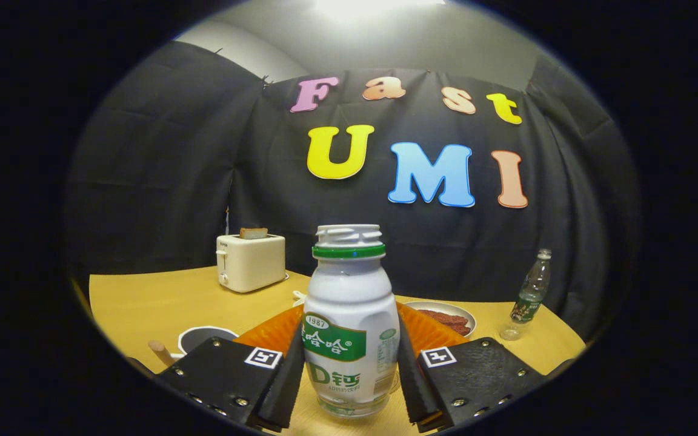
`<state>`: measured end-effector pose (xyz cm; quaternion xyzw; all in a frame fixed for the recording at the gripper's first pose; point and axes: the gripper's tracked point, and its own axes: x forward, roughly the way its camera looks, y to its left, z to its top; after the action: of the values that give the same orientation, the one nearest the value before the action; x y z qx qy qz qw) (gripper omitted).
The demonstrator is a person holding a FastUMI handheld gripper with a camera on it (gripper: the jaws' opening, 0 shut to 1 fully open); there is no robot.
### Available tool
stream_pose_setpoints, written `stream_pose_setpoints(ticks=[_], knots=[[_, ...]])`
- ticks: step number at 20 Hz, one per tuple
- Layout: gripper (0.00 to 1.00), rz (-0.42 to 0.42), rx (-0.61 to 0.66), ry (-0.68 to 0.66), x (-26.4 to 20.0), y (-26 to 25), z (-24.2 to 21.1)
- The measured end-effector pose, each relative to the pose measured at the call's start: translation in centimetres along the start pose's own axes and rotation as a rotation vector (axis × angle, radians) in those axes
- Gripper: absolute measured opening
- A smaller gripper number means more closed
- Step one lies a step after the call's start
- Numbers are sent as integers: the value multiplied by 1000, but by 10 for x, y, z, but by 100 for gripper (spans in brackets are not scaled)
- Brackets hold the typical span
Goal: Take the bottle from table, then pour the juice into the cup, finally place the bottle on the coaster
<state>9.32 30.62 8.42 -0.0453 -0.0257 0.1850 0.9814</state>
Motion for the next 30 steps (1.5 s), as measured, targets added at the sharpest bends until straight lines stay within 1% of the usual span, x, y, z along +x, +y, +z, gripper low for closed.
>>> stream_pose_setpoints(ticks=[10,14,17,25,30], knots=[[69,-17,17,-47,29,-11,0],[69,-32,59,-22,47,-17,-15],[69,-38,62,-6,57,-22,-23],[69,-51,77,1,71,-33,-39],[69,-39,91,9,78,-33,-49]])
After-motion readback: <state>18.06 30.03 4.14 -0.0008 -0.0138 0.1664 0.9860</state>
